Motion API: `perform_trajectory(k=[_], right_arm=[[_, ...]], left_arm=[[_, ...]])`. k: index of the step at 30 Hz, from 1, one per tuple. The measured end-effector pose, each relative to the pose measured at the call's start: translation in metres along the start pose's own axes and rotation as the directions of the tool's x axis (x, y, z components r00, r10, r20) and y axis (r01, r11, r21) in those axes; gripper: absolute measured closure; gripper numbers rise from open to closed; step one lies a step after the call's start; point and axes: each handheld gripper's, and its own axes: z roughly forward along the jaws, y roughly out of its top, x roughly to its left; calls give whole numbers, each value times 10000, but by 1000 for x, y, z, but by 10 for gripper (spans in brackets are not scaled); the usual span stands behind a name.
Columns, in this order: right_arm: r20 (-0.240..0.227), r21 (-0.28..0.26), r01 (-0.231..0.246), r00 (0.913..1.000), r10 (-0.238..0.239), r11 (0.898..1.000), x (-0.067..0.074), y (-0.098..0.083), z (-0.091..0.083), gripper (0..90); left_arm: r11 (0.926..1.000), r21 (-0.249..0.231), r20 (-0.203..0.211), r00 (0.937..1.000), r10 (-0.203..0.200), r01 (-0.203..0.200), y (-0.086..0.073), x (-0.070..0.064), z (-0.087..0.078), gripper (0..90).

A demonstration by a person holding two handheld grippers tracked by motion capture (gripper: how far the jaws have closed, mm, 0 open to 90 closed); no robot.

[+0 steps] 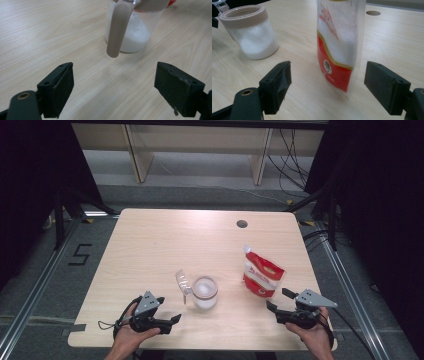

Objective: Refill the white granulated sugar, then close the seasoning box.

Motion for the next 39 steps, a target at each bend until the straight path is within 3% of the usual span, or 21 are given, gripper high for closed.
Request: perform_trajectory(k=[6,8,12,14,15,16,18,19,22,23,26,27,30,31,33,38,39], right_arm=[[-196,-25,66,9998,-66,10000,1,-2,-1,222],[-146,224,-136,9998,140,9997,5,-3,-3,220],[-335,292,-24,9994,34,9996,6,-4,-4,217],[-299,434,-141,9994,154,9990,8,-5,-4,215],[-362,391,84,9993,-70,9992,7,-5,-3,215],[-358,586,-76,9993,97,9983,10,-6,-4,216],[-428,605,209,9989,-183,9980,10,-6,-4,216],[-421,660,-17,9991,45,9978,13,-7,-3,216],[-535,730,312,9982,-273,9968,14,-8,-3,216],[-589,867,99,9983,-48,9962,17,-8,-3,216],[-659,864,428,9971,-372,9953,17,-8,-2,215],[-721,981,134,9974,-64,9951,20,-9,-3,215],[-819,1088,425,9961,-337,9932,18,-9,-3,214],[-858,1233,188,9963,-82,9922,21,-9,-4,215],[-894,1109,536,9950,-438,9924,19,-9,-3,214],[-1003,1274,349,9947,-222,9912,22,-10,0,215],[-939,1214,558,9946,-445,9910,20,-10,1,215]], left_arm=[[10000,16,-11,10000,-34,34,0,0,-1,155],[9999,-56,-5,10000,-94,94,1,0,-1,155],[10000,10,-60,10000,-66,66,1,0,-2,156],[9998,-68,-7,9998,-183,183,1,1,-2,155],[9993,-128,-11,9994,-341,341,1,1,-2,156],[9990,-107,-42,9991,-431,430,1,1,-2,155],[9986,-94,-52,9986,-526,525,1,1,-2,155],[9985,-99,-17,9985,-541,541,1,2,-3,155],[9986,-161,-44,9987,-506,505,2,3,-4,155],[9982,-183,-132,9983,-569,567,2,3,-4,156],[9966,-141,-332,9961,-813,809,1,4,-5,155],[9969,-163,-325,9964,-778,774,2,6,-5,156],[9946,-202,-428,9938,-1028,1020,3,7,-6,156],[9955,-226,-486,9944,-935,925,4,8,-6,156],[9931,-321,-412,9927,-1137,1124,5,8,-7,156],[9900,-690,-421,9911,-1260,1229,10,10,-12,274],[9903,-790,-287,9927,-1172,1146,11,11,-13,325]])
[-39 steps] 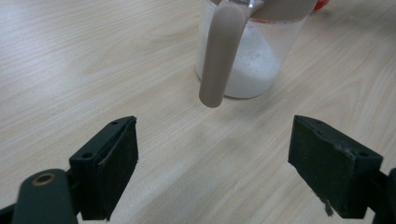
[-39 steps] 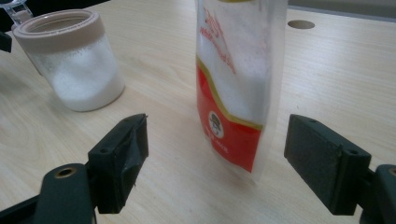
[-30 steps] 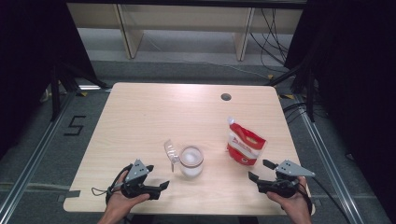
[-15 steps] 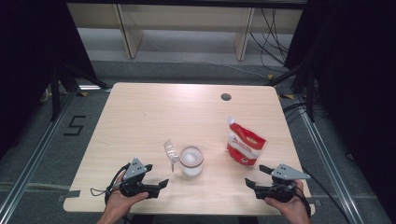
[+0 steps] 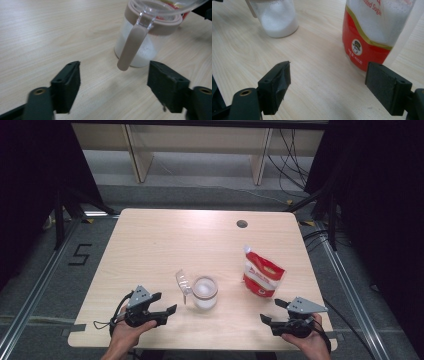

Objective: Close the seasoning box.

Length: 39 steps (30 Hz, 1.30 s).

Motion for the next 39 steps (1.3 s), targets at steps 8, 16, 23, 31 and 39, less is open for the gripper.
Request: perform_trajectory(k=[8,16,23,31,39], right_arm=[[-344,-92,253,9991,-256,9996,5,3,4,222],[-173,-108,485,9987,-486,9988,6,4,4,222],[-508,-62,409,9979,-412,9991,8,5,6,222],[-405,-98,243,9989,-246,9997,7,5,5,222],[-589,-133,414,9974,-421,9991,7,5,6,224]], left_arm=[[9958,-852,444,9986,-288,325,4,0,-6,724],[9935,-1140,435,9991,20,30,13,-6,-9,871],[9932,-1063,474,9975,523,-470,21,-11,-6,891],[9914,-1177,689,9954,665,-581,27,-16,1,892],[9910,-1154,661,9949,758,-678,31,-18,3,892]])
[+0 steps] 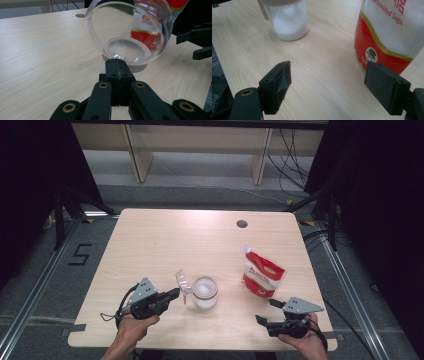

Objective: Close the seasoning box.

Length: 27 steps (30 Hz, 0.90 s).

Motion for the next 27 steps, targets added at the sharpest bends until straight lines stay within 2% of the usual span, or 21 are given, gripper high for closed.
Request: perform_trajectory(k=[6,7,8,9,12,13,14,15,16,20,21,23,24,25,27], right_arm=[[-21,19,16,10000,-15,10000,0,0,0,225],[34,153,-437,9990,436,9989,4,0,-1,226],[76,22,-205,9998,205,9998,2,0,-1,227],[97,-20,-221,9997,221,9998,2,0,-1,227],[95,9,-325,9994,324,9995,3,0,-1,227],[25,23,-96,10000,96,10000,0,0,0,227],[-4,15,-261,9997,261,9997,2,0,0,227],[97,-10,-110,9999,110,9999,2,0,0,228],[-35,-3,-4,10000,4,10000,1,0,1,228],[54,10,-61,10000,61,10000,1,0,0,228],[37,15,-67,10000,67,10000,1,1,0,228],[40,12,-37,10000,37,10000,1,1,0,228],[14,60,-97,10000,97,9999,1,1,0,228],[8,62,-98,10000,98,9999,1,1,0,228],[-29,53,-104,9999,104,9999,1,1,0,228]], left_arm=[[10000,-25,17,10000,12,-12,2,-1,1,892],[10000,-25,15,10000,14,-14,2,-1,1,891],[10000,-32,6,10000,3,-3,2,-2,2,892],[10000,-22,-14,10000,-71,71,2,-2,2,892],[9999,-79,72,9999,85,-84,3,-2,3,892],[10000,-27,11,10000,84,-84,3,-3,2,891],[10000,-56,33,10000,65,-64,4,-3,3,891],[9999,-50,46,9999,110,-110,4,-3,3,891],[9999,-48,42,9999,144,-144,4,-4,3,891],[10000,-78,27,10000,12,-12,5,-5,4,891],[9999,-43,72,9998,166,-166,5,-5,4,891],[9999,-172,139,9999,9,-6,5,-6,7,890],[9999,-152,156,9999,20,-17,6,-6,7,890],[9997,-134,152,9997,203,-201,6,-6,7,890],[9999,-147,116,9999,44,-42,6,-8,8,889]])
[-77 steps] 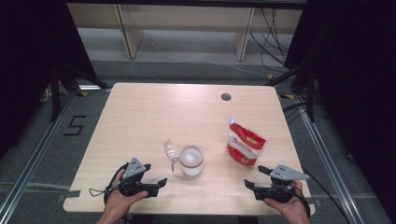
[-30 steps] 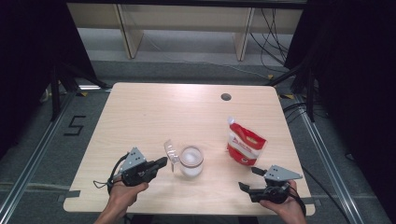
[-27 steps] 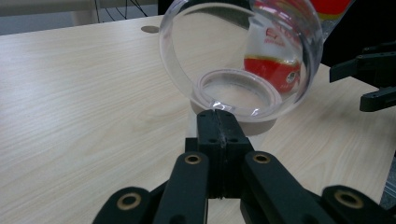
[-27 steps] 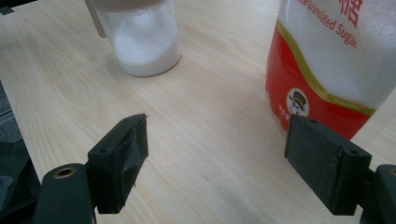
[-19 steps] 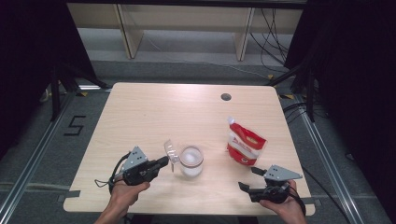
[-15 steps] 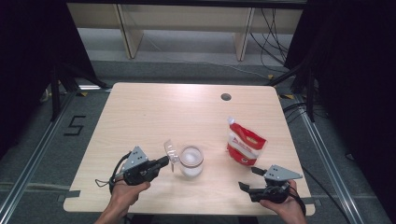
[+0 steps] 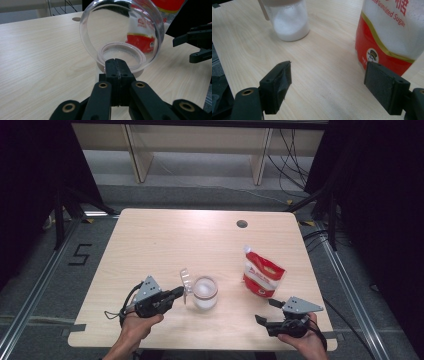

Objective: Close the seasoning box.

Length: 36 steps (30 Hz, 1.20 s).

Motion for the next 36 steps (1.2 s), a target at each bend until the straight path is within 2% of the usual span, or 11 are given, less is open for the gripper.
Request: perform_trajectory(k=[4,20,25,26,27,29,31,33,34,35,36], right_arm=[[71,-25,47,10000,-47,10000,0,0,0,228],[-26,-17,13,10000,-13,10000,0,0,0,228],[50,11,-88,9999,88,10000,1,0,-1,228],[64,-85,67,10000,-66,9999,0,1,0,228],[-64,13,-208,9998,208,9998,2,0,-1,228],[69,-19,-203,9998,203,9998,2,0,-1,227],[93,-46,-180,9998,180,9998,2,0,-1,227],[-84,-171,195,9998,-196,9997,-1,1,1,226],[-84,-171,195,9998,-196,9997,-1,1,1,226],[-73,-222,194,9998,-195,9996,-1,1,1,225],[-48,-168,73,10000,-74,9998,-1,1,0,224]], left_arm=[[9997,69,143,9997,214,-215,1,0,1,887],[9994,149,297,9991,302,-306,4,-5,5,839],[9997,227,391,9992,92,-101,3,-2,3,723],[9998,207,389,9992,-30,22,3,-1,2,687],[9998,188,437,9990,-26,18,3,0,2,673],[9995,325,373,9993,-59,47,3,1,0,582],[9989,404,285,9993,-247,235,3,0,-1,540],[9988,447,292,9993,-236,223,3,0,-1,489],[9984,518,296,9992,-251,235,2,0,-2,489],[9981,586,289,9994,-202,184,2,1,-3,412],[9977,646,280,9993,-236,218,2,1,-3,392]])
